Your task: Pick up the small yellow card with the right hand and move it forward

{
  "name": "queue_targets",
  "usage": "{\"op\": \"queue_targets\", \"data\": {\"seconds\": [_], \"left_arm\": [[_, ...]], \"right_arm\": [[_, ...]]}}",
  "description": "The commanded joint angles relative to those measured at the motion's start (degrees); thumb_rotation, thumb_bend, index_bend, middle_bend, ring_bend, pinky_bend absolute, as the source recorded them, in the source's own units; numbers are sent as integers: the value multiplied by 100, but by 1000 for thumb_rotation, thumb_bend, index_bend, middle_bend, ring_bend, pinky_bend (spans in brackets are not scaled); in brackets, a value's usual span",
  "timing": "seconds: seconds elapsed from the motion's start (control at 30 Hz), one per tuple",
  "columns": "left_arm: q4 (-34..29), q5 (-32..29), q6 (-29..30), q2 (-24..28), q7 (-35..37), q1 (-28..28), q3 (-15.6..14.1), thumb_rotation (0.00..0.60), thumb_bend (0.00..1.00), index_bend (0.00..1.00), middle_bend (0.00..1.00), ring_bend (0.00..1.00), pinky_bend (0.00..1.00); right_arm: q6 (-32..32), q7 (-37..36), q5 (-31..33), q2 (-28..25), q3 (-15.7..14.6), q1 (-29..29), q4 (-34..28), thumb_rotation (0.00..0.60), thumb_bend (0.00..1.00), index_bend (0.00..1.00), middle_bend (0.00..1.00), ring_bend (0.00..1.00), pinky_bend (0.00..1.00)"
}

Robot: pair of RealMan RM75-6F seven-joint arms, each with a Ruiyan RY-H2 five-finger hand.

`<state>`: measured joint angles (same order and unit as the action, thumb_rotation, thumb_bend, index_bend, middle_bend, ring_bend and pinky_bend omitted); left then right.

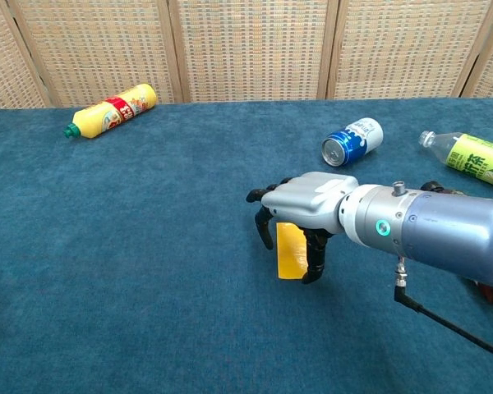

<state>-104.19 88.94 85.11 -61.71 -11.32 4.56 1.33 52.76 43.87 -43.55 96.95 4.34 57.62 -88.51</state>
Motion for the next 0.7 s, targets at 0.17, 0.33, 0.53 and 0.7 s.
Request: {"op": "queue_targets", "data": {"seconds": [0.17,0.33,0.53,0.7], "left_arm": [[0,-47,-23,4,5,18,6,600,0,0,0,0,0],[-2,-68,-29,2,-7,26,7,600,0,0,0,0,0],[9,-103,-36,0,4,34,12,600,0,0,0,0,0],[17,-122,-49,-13,-13,41,5,600,0,0,0,0,0]], "right_arm": [[-56,-12,61,68,1,35,95,600,133,447,0,0,0],[-102,-33,49,161,-21,54,202,600,133,451,0,0,0],[-90,-124,-31,303,-5,38,414,600,133,457,0,0,0],[8,-47,-151,348,-5,48,611,600,179,466,0,0,0]]}}
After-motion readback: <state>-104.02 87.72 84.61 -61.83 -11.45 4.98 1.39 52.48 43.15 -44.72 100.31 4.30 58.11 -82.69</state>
